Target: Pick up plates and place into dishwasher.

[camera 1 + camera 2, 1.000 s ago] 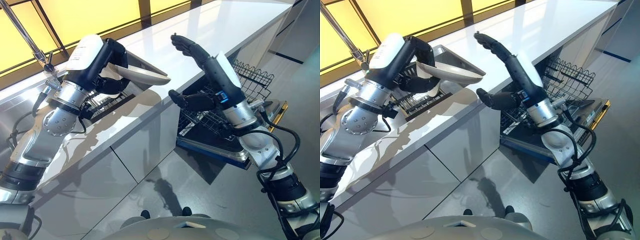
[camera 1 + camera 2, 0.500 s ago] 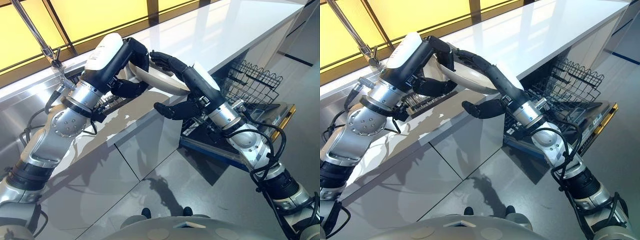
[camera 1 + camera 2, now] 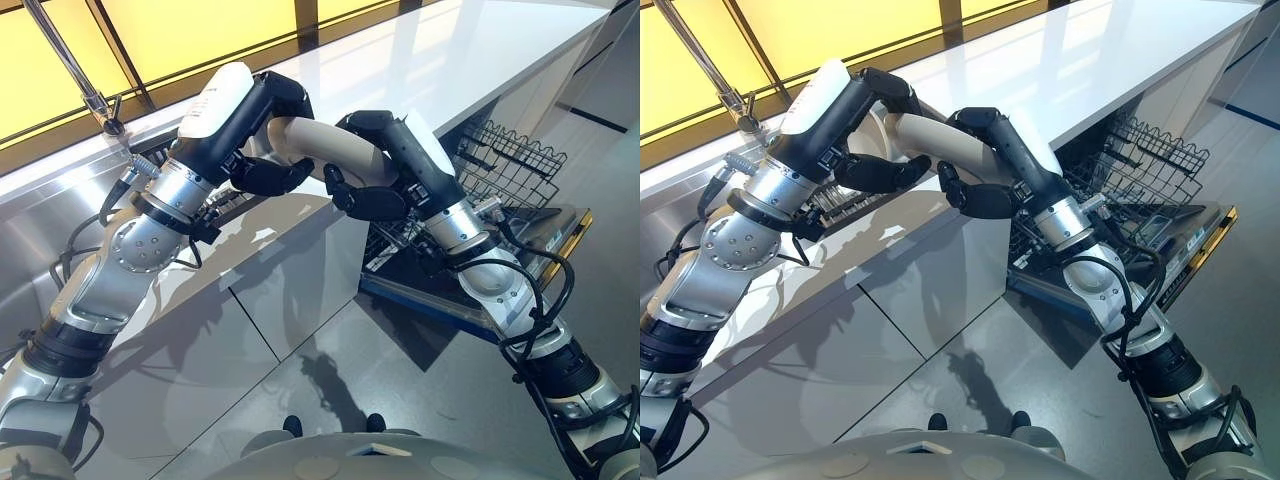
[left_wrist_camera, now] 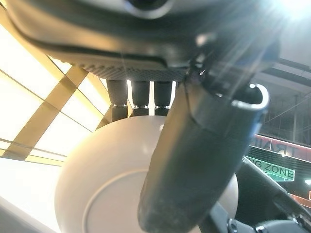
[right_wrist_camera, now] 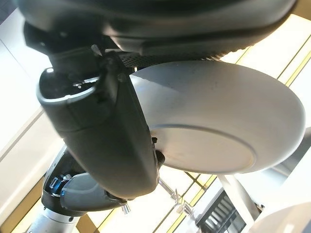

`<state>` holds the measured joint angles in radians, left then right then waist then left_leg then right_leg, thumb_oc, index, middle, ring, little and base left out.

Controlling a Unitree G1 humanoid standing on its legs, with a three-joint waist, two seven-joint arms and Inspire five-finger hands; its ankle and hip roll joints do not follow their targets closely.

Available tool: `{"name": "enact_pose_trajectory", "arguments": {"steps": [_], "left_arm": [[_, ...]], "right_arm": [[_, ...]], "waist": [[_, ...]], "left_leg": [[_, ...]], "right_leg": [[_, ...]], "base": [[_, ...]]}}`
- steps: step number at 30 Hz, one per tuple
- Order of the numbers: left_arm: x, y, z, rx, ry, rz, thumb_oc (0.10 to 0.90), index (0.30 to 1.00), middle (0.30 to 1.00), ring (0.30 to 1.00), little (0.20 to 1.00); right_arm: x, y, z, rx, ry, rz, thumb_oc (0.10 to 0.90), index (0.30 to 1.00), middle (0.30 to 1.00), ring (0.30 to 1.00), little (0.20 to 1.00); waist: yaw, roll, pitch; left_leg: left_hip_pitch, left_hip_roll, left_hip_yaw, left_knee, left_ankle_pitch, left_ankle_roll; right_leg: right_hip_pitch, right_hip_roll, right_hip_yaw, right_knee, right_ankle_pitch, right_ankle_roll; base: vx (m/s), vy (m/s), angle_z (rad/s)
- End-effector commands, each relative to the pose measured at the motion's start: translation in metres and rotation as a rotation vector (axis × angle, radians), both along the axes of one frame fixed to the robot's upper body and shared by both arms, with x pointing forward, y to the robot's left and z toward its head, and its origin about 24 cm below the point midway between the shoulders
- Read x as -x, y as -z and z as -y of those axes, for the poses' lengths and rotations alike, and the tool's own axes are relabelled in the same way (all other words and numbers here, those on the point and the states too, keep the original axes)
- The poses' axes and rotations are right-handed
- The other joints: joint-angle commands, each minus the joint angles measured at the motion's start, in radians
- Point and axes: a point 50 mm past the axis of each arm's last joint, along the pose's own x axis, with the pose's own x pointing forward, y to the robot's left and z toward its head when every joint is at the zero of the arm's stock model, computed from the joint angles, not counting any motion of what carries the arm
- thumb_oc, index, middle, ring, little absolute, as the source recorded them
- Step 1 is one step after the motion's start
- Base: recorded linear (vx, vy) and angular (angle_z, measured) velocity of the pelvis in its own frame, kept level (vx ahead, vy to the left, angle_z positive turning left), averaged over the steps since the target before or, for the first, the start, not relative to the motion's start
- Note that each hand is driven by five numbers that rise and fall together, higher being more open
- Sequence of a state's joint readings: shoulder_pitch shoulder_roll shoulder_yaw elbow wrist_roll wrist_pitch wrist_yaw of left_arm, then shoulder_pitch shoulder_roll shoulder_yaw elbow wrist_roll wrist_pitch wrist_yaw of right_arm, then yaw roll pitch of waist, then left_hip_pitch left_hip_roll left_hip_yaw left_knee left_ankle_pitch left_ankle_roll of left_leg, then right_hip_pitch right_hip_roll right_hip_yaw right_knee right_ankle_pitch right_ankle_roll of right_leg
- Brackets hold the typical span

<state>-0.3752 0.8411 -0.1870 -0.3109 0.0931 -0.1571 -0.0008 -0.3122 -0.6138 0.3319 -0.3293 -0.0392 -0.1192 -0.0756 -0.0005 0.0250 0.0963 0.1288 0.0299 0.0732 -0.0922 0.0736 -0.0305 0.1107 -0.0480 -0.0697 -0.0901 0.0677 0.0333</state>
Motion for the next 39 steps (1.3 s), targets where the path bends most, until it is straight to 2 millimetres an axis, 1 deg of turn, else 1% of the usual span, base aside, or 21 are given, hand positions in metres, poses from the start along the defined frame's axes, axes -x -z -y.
{"name": "enact_pose_trajectory", "arguments": {"steps": [1,2,3,6,9,10,11,13,15,16,17,18,20,24,26,27,28,29,31,37,39], "left_arm": [[0.014,-0.048,-0.005,0.073,0.055,0.217,0.366,0.528,0.528,0.528,0.466],[0.015,-0.047,-0.007,0.074,0.051,0.210,0.402,0.559,0.559,0.559,0.502],[0.015,-0.046,-0.010,0.079,0.049,0.198,0.800,0.900,0.900,0.900,0.900],[0.014,-0.043,-0.014,0.088,0.040,0.183,0.800,0.900,0.900,0.900,0.900],[0.012,-0.041,-0.021,0.101,0.018,0.168,0.800,0.900,0.900,0.900,0.900],[0.010,-0.039,-0.024,0.103,0.005,0.162,0.800,0.900,0.900,0.900,0.900],[0.009,-0.038,-0.029,0.105,-0.014,0.154,0.800,0.900,0.900,0.900,0.900],[0.007,-0.036,-0.036,0.111,-0.046,0.144,0.800,0.900,0.900,0.900,0.900],[0.004,-0.034,-0.048,0.113,-0.099,0.133,0.800,0.900,0.900,0.900,0.900],[0.003,-0.032,-0.055,0.122,-0.126,0.122,0.800,0.900,0.900,0.900,0.900],[0.002,-0.031,-0.061,0.128,-0.152,0.117,0.800,0.900,0.900,0.900,0.900],[0.001,-0.030,-0.063,0.132,-0.163,0.115,0.800,0.900,0.900,0.900,0.900],[-0.002,-0.028,-0.077,0.159,-0.223,0.109,0.800,0.900,0.900,0.900,0.900],[-0.003,-0.025,-0.097,0.194,-0.314,0.100,0.800,0.900,0.900,0.900,0.900],[-0.002,-0.022,-0.105,0.197,-0.349,0.091,0.800,0.900,0.900,0.900,0.900],[-0.002,-0.021,-0.107,0.195,-0.362,0.088,0.800,0.900,0.900,0.900,0.900],[-0.002,-0.020,-0.111,0.196,-0.381,0.082,0.800,0.900,0.900,0.900,0.900],[-0.002,-0.019,-0.114,0.195,-0.397,0.076,0.800,0.900,0.900,0.900,0.900],[-0.002,-0.018,-0.118,0.192,-0.422,0.066,0.800,0.900,0.900,0.900,0.900],[-0.005,-0.009,-0.129,0.185,-0.487,0.019,0.800,0.900,0.900,0.900,0.900],[-0.006,-0.008,-0.130,0.185,-0.497,0.010,0.800,0.900,0.900,0.900,0.900]], "right_arm": [[0.013,-0.056,0.017,-0.131,0.062,0.336,0.100,0.300,0.300,0.300,0.200],[0.013,-0.057,0.021,-0.132,0.080,0.350,0.100,0.300,0.300,0.300,0.200],[0.012,-0.058,0.025,-0.140,0.109,0.369,0.100,0.300,0.300,0.300,0.200],[0.009,-0.062,0.037,-0.146,0.188,0.417,0.100,0.300,0.300,0.300,0.200],[0.004,-0.064,0.052,-0.135,0.289,0.460,0.100,0.300,0.300,0.300,0.200],[0.001,-0.064,0.059,-0.117,0.349,0.479,0.100,0.300,0.300,0.300,0.200],[-0.004,-0.066,0.072,-0.105,0.425,0.503,0.100,0.300,0.300,0.300,0.200],[-0.009,-0.069,0.090,-0.121,0.520,0.514,0.100,0.300,0.300,0.300,0.200],[-0.012,-0.070,0.114,-0.153,0.641,0.529,0.100,0.300,0.300,0.300,0.200],[-0.013,-0.069,0.130,-0.179,0.711,0.530,0.100,0.300,0.300,0.300,0.200],[-0.014,-0.068,0.140,-0.192,0.769,0.523,0.100,0.300,0.300,0.300,0.200],[-0.016,-0.067,0.146,-0.193,0.796,0.516,0.100,0.300,0.300,0.300,0.200],[-0.019,-0.062,0.173,-0.200,0.934,0.467,0.100,0.300,0.300,0.300,0.200],[-0.016,-0.042,0.215,-0.194,1.146,0.353,0.100,0.300,0.300,0.300,0.200],[-0.011,-0.027,0.234,-0.204,1.240,0.257,0.100,0.300,0.300,0.300,0.200],[-0.010,-0.023,0.239,-0.216,1.267,0.228,0.100,0.300,0.300,0.300,0.200],[-0.006,-0.010,0.249,-0.233,1.309,0.173,0.100,0.300,0.300,0.300,0.200],[-0.004,-0.001,0.256,-0.251,1.336,0.120,0.100,0.300,0.300,0.300,0.200],[-0.001,0.011,0.261,-0.256,1.359,0.052,0.100,0.300,0.300,0.300,0.200],[0.001,0.040,0.265,-0.160,1.386,-0.109,0.100,0.300,0.300,0.300,0.200],[0.000,0.046,0.265,-0.125,1.385,-0.152,0.100,0.300,0.300,0.300,0.200]], "waist": [[0.010,-0.019,-0.067],[0.011,-0.018,-0.067],[0.013,-0.018,-0.066],[0.017,-0.018,-0.065],[0.023,-0.018,-0.065],[0.025,-0.019,-0.064],[0.029,-0.021,-0.065],[0.033,-0.023,-0.064],[0.038,-0.026,-0.063],[0.041,-0.028,-0.064],[0.044,-0.030,-0.065],[0.045,-0.030,-0.066],[0.052,-0.033,-0.067],[0.062,-0.035,-0.064],[0.066,-0.037,-0.061],[0.068,-0.037,-0.060],[0.071,-0.036,-0.057],[0.073,-0.036,-0.054],[0.075,-0.035,-0.047],[0.087,-0.028,-0.025],[0.093,-0.024,-0.016]], "left_leg": [[0.002,-0.063,0.001,0.005,-0.111,0.034],[0.003,-0.063,0.001,0.006,-0.111,0.034],[0.003,-0.063,0.000,0.006,-0.111,0.033],[0.003,-0.064,-0.005,0.006,-0.111,0.033],[0.005,-0.064,-0.009,0.007,-0.111,0.033],[0.006,-0.064,-0.010,0.007,-0.112,0.033],[0.006,-0.064,-0.011,0.008,-0.111,0.032],[0.006,-0.063,-0.014,0.008,-0.112,0.032],[0.006,-0.063,-0.016,0.010,-0.112,0.032],[0.005,-0.064,-0.021,0.011,-0.112,0.032],[0.005,-0.065,-0.024,0.011,-0.113,0.033],[0.005,-0.066,-0.025,0.012,-0.113,0.033],[0.005,-0.066,-0.029,0.013,-0.114,0.032],[0.004,-0.067,-0.037,0.016,-0.111,0.034],[0.003,-0.066,-0.040,0.018,-0.111,0.035],[0.003,-0.065,-0.040,0.019,-0.111,0.035],[0.002,-0.065,-0.043,0.023,-0.113,0.035],[0.001,-0.064,-0.045,0.027,-0.115,0.035],[0.000,-0.064,-0.050,0.036,-0.118,0.036],[-0.008,-0.060,-0.064,0.064,-0.125,0.030],[-0.013,-0.058,-0.070,0.070,-0.124,0.027]], "right_leg": [[0.000,-0.007,-0.025,0.012,-0.047,0.067],[0.000,-0.007,-0.026,0.013,-0.047,0.067],[0.001,-0.008,-0.028,0.013,-0.046,0.067],[0.003,-0.009,-0.033,0.013,-0.047,0.068],[0.007,-0.012,-0.040,0.014,-0.048,0.069],[0.009,-0.013,-0.044,0.015,-0.049,0.068],[0.009,-0.015,-0.050,0.018,-0.050,0.069],[0.010,-0.016,-0.058,0.021,-0.052,0.070],[0.013,-0.019,-0.067,0.020,-0.052,0.071],[0.014,-0.021,-0.068,0.019,-0.052,0.071],[0.014,-0.022,-0.069,0.019,-0.053,0.071],[0.015,-0.022,-0.069,0.019,-0.053,0.072],[0.017,-0.025,-0.073,0.019,-0.053,0.073],[0.017,-0.029,-0.078,0.023,-0.055,0.074],[0.018,-0.031,-0.084,0.027,-0.059,0.072],[0.018,-0.031,-0.085,0.028,-0.060,0.072],[0.018,-0.032,-0.088,0.033,-0.063,0.071],[0.019,-0.033,-0.090,0.036,-0.066,0.070],[0.019,-0.036,-0.094,0.041,-0.069,0.068],[0.025,-0.043,-0.112,0.049,-0.074,0.066],[0.023,-0.044,-0.120,0.052,-0.077,0.065]], "base": [[0.00,0.000,0.00],[0.00,0.000,0.00],[0.00,0.000,0.00],[0.04,0.003,0.02],[0.05,0.001,0.08],[0.04,-0.002,0.08],[0.05,-0.004,0.12],[0.05,-0.006,0.20],[0.06,-0.008,0.13],[0.07,-0.010,0.08],[0.06,-0.010,0.12],[0.06,-0.004,0.17],[0.07,-0.007,0.13],[0.08,-0.020,0.09],[0.09,-0.030,0.15],[0.10,-0.039,0.18],[0.10,-0.047,0.18],[0.10,-0.048,0.19],[0.10,-0.055,0.13],[0.11,-0.046,0.06],[0.09,-0.024,0.11]]}}
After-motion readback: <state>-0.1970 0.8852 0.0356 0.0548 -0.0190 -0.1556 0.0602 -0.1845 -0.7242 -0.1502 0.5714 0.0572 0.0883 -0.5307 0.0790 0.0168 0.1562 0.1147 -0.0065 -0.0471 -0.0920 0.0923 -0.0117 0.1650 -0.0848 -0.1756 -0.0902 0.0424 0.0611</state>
